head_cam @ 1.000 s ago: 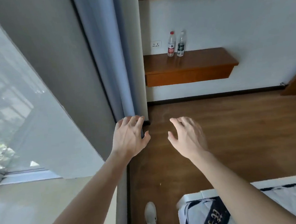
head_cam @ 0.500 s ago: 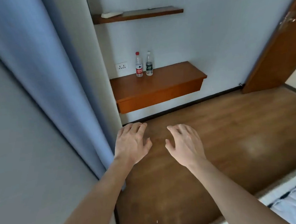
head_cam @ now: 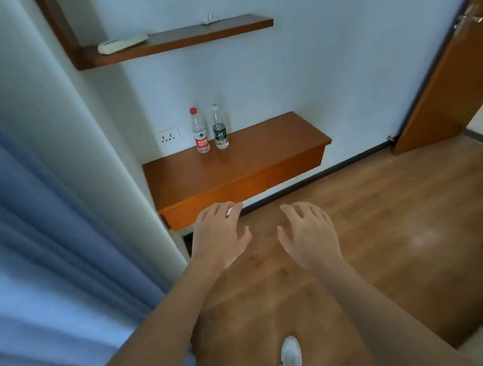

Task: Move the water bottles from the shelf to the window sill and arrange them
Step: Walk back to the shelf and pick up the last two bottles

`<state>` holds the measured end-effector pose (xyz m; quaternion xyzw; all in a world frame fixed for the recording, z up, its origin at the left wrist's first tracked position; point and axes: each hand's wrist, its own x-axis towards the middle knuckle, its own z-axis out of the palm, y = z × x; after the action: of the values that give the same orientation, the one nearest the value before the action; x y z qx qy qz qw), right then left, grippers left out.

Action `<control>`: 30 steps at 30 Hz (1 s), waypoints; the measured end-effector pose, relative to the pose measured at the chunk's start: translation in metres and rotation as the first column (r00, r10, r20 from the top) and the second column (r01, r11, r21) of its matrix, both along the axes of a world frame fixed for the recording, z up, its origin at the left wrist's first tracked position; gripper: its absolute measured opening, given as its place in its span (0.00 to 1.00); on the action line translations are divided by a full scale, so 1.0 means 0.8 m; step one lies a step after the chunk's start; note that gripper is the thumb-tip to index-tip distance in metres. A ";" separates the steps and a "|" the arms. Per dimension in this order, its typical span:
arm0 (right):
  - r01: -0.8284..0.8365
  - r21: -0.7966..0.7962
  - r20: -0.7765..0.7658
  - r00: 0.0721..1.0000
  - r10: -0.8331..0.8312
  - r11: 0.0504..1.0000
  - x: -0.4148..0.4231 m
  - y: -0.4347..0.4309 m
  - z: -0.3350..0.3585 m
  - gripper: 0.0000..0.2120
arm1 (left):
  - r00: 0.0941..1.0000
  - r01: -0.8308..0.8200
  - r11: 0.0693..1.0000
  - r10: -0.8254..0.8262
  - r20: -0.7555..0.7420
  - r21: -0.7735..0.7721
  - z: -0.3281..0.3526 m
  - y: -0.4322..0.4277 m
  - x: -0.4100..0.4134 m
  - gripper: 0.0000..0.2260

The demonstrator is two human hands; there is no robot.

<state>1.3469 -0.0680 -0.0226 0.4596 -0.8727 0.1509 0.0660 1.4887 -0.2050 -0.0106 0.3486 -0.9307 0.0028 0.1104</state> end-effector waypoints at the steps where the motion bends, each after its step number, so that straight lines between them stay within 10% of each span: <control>1: -0.003 0.006 0.009 1.000 0.003 1.000 -0.021 -0.014 0.003 0.24 | 1.000 0.010 1.000 -0.010 0.005 -0.005 0.002 -0.016 -0.023 0.23; 30: -0.312 0.058 0.054 0.949 0.309 0.948 -0.320 -0.518 -0.026 0.24 | 0.957 -0.289 0.955 0.288 0.027 0.063 -0.044 -0.465 -0.237 0.26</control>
<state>1.0912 -0.4822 -0.0435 0.5897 -0.7953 0.1407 0.0068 1.2988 -0.5771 -0.0456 0.4843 -0.8703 -0.0088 0.0890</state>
